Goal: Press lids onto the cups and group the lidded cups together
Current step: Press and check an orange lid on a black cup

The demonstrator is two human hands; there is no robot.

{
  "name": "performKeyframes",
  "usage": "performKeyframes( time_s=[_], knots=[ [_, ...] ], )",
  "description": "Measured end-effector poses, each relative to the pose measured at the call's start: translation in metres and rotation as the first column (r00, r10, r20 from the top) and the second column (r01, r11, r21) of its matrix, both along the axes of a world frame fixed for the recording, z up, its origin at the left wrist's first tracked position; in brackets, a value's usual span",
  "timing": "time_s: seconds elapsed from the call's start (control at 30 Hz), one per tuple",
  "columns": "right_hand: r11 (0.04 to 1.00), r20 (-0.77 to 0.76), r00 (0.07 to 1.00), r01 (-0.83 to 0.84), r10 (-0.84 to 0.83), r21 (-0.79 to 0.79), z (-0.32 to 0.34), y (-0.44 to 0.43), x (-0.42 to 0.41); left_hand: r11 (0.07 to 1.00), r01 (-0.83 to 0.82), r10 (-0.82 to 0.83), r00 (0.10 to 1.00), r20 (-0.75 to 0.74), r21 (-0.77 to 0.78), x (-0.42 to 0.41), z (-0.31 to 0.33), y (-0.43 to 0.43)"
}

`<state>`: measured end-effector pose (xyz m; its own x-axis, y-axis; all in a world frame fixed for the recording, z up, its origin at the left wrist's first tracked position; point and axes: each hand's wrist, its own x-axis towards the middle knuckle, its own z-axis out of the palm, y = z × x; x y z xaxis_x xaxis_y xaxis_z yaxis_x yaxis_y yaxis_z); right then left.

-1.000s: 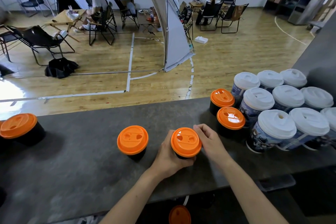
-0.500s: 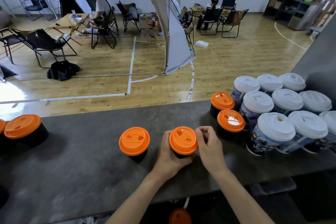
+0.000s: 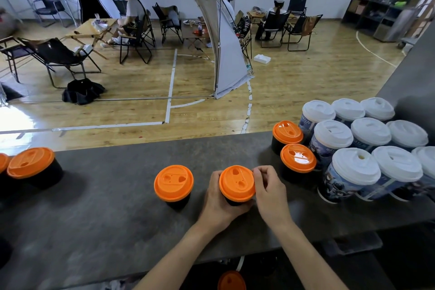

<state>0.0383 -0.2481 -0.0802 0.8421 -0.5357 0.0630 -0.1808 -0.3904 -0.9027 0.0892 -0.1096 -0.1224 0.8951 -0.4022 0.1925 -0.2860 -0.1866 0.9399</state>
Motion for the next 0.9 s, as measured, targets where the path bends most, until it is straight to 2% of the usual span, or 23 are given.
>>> performKeyframes(
  time_s=[0.17,0.33,0.57,0.73,0.8,0.9],
  knots=[
    [0.999,-0.011,1.000,0.005,-0.005,-0.034,0.008,-0.005,0.010,0.999,0.040,-0.040,0.999,-0.007,0.020,0.004,-0.003,0.001],
    [0.997,-0.064,0.995,-0.071,0.071,0.003,0.005,-0.010,0.011,0.996,0.087,-0.087,0.996,-0.026,0.002,0.006,-0.003,0.002],
    [0.986,-0.039,0.999,0.000,-0.007,-0.166,0.004,-0.006,0.005,0.999,0.045,-0.045,0.999,0.007,-0.015,-0.003,0.004,0.000],
    [0.979,-0.052,0.998,-0.048,0.038,-0.198,0.009,-0.009,0.007,0.999,0.039,-0.039,0.999,-0.013,-0.002,0.002,0.000,0.003],
    [0.980,-0.063,0.995,-0.084,0.074,-0.179,0.013,-0.013,0.011,0.998,0.057,-0.057,0.998,-0.020,0.001,0.005,-0.002,0.004],
    [0.984,-0.099,0.981,-0.174,0.169,-0.040,0.013,-0.017,0.012,0.997,0.082,-0.082,0.996,-0.038,0.004,0.008,-0.003,0.005]
  ],
)
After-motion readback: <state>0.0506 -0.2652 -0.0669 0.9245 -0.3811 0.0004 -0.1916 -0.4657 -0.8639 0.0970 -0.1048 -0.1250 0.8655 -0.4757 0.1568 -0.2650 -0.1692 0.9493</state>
